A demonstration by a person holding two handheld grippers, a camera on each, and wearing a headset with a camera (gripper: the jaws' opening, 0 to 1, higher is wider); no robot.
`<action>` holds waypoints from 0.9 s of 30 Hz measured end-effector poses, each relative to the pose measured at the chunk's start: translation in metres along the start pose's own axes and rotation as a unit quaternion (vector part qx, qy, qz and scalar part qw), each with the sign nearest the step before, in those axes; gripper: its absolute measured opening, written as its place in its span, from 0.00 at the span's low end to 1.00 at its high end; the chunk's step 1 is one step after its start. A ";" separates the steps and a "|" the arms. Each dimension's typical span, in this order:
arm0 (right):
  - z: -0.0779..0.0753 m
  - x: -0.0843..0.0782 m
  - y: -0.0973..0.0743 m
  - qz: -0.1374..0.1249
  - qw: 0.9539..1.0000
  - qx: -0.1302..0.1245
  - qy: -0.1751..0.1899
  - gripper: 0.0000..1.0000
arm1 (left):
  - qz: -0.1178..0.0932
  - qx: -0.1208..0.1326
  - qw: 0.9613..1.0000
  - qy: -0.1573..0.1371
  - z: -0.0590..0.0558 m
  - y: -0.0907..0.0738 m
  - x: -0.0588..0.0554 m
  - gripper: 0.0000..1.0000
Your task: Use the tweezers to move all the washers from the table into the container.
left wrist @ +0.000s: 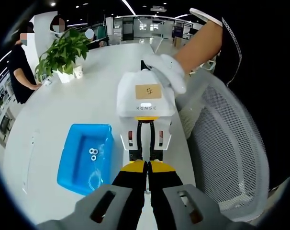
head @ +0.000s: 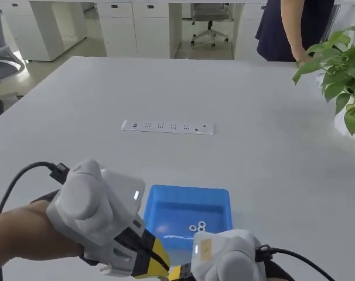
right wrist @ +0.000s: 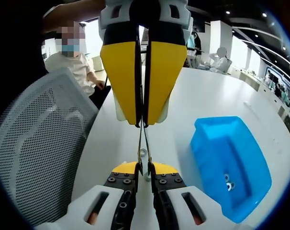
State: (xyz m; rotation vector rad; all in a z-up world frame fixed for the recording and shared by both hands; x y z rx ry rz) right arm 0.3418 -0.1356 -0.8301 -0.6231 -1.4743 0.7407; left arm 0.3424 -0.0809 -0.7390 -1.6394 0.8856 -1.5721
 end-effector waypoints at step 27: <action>-0.001 -0.004 0.005 0.016 1.000 -0.001 -0.010 0.10 | -0.004 -0.001 1.000 -0.006 0.000 0.006 -0.001 0.04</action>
Point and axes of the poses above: the centre of the closed fingertips' face, and the gripper's own axes: y roughly forward along the fingers, z roughly to its left, x roughly out of its top, the point moved 6 cm from there along -y, roughly backward along the fingers, and after that the axes turned 10 degrees about z, right-handed, at the moved point
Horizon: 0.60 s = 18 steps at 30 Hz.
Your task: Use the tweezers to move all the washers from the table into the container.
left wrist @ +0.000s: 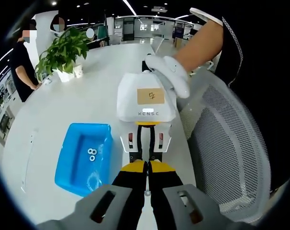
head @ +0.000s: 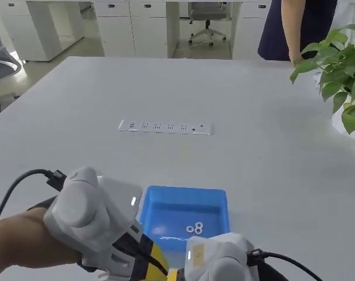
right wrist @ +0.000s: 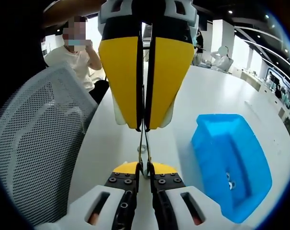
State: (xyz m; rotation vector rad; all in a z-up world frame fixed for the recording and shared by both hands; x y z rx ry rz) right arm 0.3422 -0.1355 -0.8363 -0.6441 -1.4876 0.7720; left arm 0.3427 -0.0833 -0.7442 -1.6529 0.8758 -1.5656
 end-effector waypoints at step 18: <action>0.002 0.000 -0.003 0.000 1.000 -0.002 0.015 0.09 | -0.005 -0.001 1.000 -0.004 0.000 -0.002 0.000 0.04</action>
Point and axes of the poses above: the centre of the closed fingertips' face, and the gripper's own axes: y roughly forward along the fingers, z roughly to its left, x roughly out of its top, the point moved 6 cm from there along -y, roughly backward along the fingers, and after that the axes turned 10 degrees about z, right-handed, at the moved point
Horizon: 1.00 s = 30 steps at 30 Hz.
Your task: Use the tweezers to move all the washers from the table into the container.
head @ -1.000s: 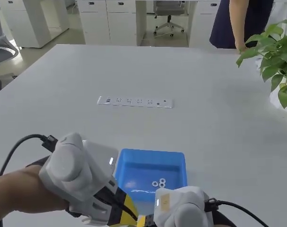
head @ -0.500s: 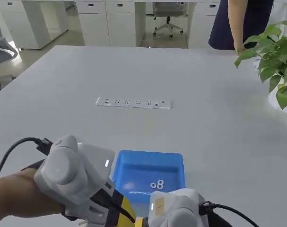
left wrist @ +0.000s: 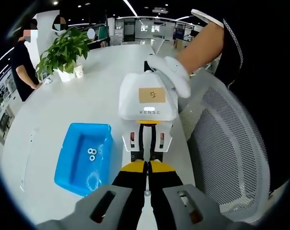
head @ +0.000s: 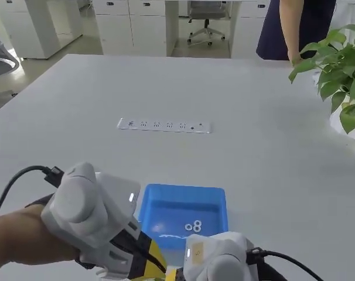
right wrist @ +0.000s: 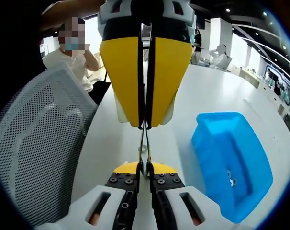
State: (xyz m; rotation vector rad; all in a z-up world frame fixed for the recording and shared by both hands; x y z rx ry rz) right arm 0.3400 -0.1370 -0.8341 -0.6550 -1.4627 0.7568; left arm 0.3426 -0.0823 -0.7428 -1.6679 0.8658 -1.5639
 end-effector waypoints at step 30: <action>-0.001 0.026 -0.044 -0.024 0.999 -0.020 -0.018 0.09 | 0.008 0.018 1.000 0.019 -0.004 -0.040 0.036 0.04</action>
Point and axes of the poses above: the centre of the closed fingertips' face, and the gripper's own axes: y roughly forward along the fingers, z roughly to its left, x roughly out of its top, the point moved 6 cm from there along -y, roughly backward along the fingers, and after that the axes turned 10 degrees about z, right-handed, at the moved point
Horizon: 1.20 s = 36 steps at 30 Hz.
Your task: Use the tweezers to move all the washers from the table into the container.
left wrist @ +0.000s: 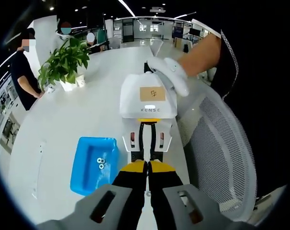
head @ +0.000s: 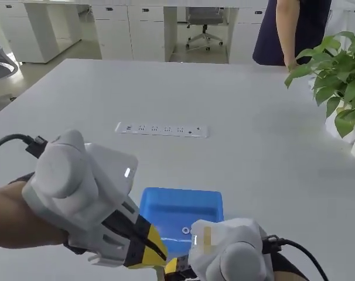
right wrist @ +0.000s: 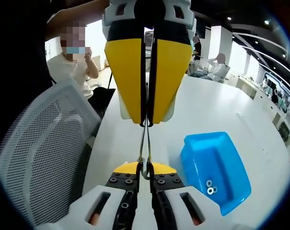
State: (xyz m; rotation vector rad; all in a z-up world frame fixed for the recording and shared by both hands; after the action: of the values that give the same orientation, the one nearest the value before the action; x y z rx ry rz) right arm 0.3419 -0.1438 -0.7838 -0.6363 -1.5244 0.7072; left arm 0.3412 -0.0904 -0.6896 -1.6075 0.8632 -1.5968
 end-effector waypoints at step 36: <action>-0.070 0.011 -0.047 -0.002 0.999 -0.040 -0.001 0.09 | -0.007 0.019 0.999 0.046 0.064 -0.026 0.040 0.04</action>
State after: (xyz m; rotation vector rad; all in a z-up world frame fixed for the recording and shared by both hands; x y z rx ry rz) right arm 0.4115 -0.1619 -0.7393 -0.6925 -1.5617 0.6469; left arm 0.4057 -0.1088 -0.6454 -1.5264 0.8658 -1.6972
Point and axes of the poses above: the centre of the closed fingertips' face, and the gripper's own axes: y roughly forward along the fingers, z roughly to its left, x roughly out of its top, the point moved 6 cm from there along -y, roughly backward along the fingers, and after that the axes turned 10 degrees about z, right-handed, at the moved point
